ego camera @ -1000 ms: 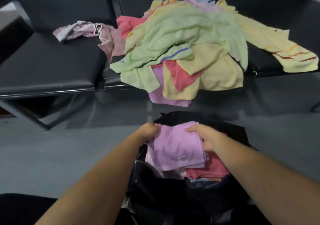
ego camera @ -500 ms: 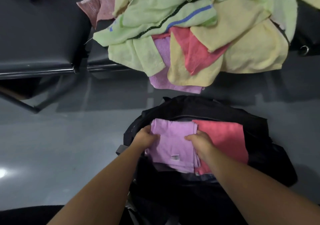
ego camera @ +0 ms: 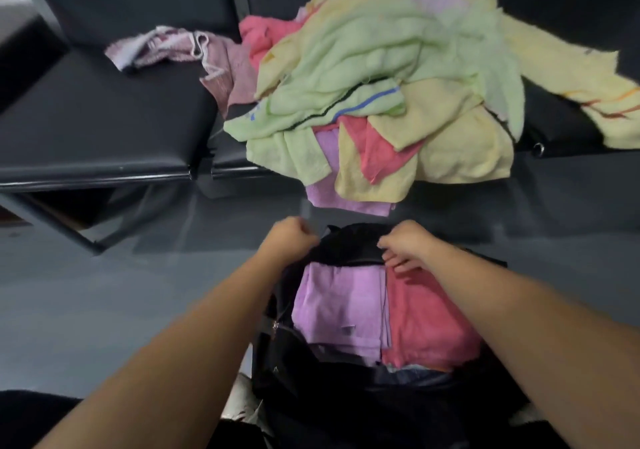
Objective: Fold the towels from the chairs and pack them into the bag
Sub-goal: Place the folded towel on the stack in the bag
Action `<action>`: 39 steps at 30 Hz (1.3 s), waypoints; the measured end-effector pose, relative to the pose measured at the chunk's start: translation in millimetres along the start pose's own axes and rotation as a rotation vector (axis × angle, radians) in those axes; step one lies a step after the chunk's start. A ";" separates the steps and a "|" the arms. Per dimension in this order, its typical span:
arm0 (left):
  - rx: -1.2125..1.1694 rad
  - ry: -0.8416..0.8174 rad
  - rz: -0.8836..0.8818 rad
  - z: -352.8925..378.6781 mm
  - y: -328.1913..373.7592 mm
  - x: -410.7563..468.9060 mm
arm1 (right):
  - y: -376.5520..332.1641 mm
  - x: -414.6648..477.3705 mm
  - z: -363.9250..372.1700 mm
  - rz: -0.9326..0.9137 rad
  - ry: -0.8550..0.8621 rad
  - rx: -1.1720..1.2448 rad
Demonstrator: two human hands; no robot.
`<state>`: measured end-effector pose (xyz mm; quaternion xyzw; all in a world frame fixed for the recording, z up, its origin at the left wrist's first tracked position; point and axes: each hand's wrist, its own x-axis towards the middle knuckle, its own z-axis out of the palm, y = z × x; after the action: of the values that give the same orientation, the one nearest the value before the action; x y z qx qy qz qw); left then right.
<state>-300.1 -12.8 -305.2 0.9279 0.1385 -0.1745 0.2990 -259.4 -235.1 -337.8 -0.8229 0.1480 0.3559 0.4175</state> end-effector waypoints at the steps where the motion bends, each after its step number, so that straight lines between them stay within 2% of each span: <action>1: -0.031 0.034 0.050 -19.6 17.4 -1.5 | -18.6 -11.9 -15.2 -0.029 -0.071 -0.002; 5: -0.158 0.125 0.217 -83.6 77.6 -11.6 | -74.8 -51.1 -73.1 -0.145 -0.188 -0.051; 9: -0.211 0.209 0.276 -122.2 120.4 -9.8 | -119.4 -88.0 -132.6 -0.220 -0.158 -0.109; 12: -0.189 0.342 0.310 -136.4 140.3 2.7 | -143.9 -99.9 -160.6 -0.372 0.069 -0.027; 15: 0.011 0.492 0.335 -142.3 148.8 25.8 | -162.3 -84.3 -173.8 -0.546 0.395 -0.003; 18: 0.094 0.470 0.303 -143.1 146.2 58.7 | -178.3 -53.9 -177.1 -0.660 0.565 -0.138; 22: 0.168 0.408 0.281 -140.8 133.8 91.4 | -190.8 -20.5 -164.5 -0.755 0.520 -0.336; 28: 0.095 0.588 0.384 -149.2 126.0 101.1 | -193.4 -6.9 -158.5 -0.763 0.672 -0.391; 32: -0.003 0.591 0.420 -166.7 132.8 78.0 | -197.1 -31.1 -171.1 -0.872 0.636 -0.233; 37: -0.237 0.552 0.473 -205.3 146.8 23.6 | -206.8 -107.2 -189.9 -0.967 0.561 0.061; 39: -0.247 0.556 0.518 -222.3 158.5 -6.9 | -208.9 -140.5 -194.2 -0.974 0.552 0.129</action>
<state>-195.5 -3.7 -53.1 0.9009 -0.0045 0.1828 0.3937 -155.5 -269.6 -39.3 -0.8315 -0.1237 -0.1160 0.5290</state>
